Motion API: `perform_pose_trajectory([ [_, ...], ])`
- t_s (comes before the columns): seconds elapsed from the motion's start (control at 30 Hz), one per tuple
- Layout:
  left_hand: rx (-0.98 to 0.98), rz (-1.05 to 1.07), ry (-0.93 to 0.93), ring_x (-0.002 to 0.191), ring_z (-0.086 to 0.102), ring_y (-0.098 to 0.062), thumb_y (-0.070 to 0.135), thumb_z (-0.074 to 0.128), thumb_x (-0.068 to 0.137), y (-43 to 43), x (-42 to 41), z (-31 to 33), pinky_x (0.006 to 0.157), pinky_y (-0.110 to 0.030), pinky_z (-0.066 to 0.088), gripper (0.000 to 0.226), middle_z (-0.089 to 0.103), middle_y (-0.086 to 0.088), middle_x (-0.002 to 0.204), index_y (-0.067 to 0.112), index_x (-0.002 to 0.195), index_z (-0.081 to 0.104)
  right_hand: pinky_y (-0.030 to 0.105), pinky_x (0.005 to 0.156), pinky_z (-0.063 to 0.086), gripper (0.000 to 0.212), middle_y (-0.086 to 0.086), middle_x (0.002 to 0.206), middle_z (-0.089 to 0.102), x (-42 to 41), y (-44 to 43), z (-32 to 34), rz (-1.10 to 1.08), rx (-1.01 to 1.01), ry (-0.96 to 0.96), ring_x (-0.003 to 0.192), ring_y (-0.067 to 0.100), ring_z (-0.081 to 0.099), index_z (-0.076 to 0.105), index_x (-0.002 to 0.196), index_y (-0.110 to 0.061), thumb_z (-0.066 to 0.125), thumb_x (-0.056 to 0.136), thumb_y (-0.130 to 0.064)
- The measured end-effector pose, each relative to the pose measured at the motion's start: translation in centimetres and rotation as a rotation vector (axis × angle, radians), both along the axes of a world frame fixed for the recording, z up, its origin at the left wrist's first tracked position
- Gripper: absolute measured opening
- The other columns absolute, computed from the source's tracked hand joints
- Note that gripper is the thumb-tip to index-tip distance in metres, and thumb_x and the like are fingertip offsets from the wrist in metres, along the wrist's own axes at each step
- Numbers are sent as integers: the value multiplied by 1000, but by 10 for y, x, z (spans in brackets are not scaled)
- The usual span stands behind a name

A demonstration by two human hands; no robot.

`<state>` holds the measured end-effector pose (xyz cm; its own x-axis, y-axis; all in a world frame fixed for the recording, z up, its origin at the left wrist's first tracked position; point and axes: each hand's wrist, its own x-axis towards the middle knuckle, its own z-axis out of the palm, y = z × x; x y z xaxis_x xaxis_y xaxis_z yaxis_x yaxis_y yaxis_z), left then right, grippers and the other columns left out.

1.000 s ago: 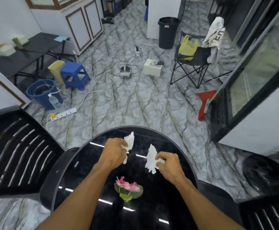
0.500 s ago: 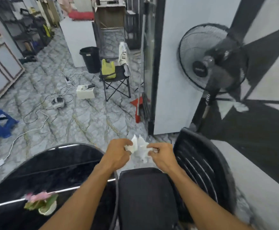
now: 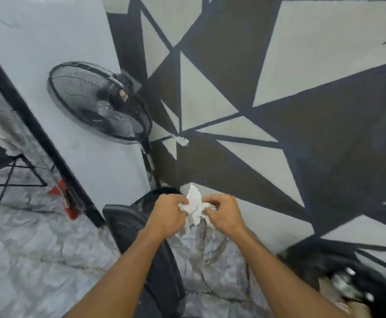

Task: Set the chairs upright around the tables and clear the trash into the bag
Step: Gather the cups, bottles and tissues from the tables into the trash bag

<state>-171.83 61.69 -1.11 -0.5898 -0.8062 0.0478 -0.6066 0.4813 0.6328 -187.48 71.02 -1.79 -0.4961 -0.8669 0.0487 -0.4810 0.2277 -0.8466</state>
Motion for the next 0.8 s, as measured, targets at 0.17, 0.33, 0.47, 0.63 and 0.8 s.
perform_pose_trajectory([
  [0.17, 15, -266, -35, 86, 66, -18, 17, 71, 77, 27, -122, -14, 86, -31, 52, 25, 74, 0, 98, 23, 101, 74, 3, 68, 44, 27, -24, 73, 66, -83, 67, -4, -272, 8, 24, 73, -14, 62, 79, 91, -14, 70, 73, 5],
  [0.33, 3, -499, -64, 86, 67, -22, 23, 71, 75, 96, -228, -34, 80, -32, 54, 27, 74, 0, 96, 27, 101, 74, 3, 69, 43, 26, -10, 85, 75, -155, 153, -27, -514, 83, 17, 75, -1, 65, 79, 89, -14, 69, 74, 4],
  [0.47, -18, -654, -110, 89, 67, -24, 23, 71, 76, 152, -305, -55, 80, -29, 53, 27, 74, -2, 98, 28, 103, 74, 6, 72, 46, 28, -10, 87, 76, -209, 221, -53, -692, 122, -18, 76, -2, 65, 80, 92, -14, 68, 74, 3],
  [0.63, -7, -817, -199, 101, 63, -23, 28, 69, 83, 227, -388, -101, 89, -30, 49, 27, 68, 0, 112, 31, 109, 71, 8, 77, 48, 28, -5, 94, 74, -266, 306, -100, -869, 216, -108, 78, 1, 63, 78, 99, -10, 67, 78, 4],
  [0.8, 2, -952, -276, 104, 57, -24, 24, 67, 85, 312, -455, -150, 90, -33, 48, 31, 57, -5, 115, 28, 116, 68, 8, 76, 48, 28, -3, 103, 73, -313, 387, -155, -1012, 324, -247, 91, 10, 66, 78, 95, -16, 67, 78, 3],
])
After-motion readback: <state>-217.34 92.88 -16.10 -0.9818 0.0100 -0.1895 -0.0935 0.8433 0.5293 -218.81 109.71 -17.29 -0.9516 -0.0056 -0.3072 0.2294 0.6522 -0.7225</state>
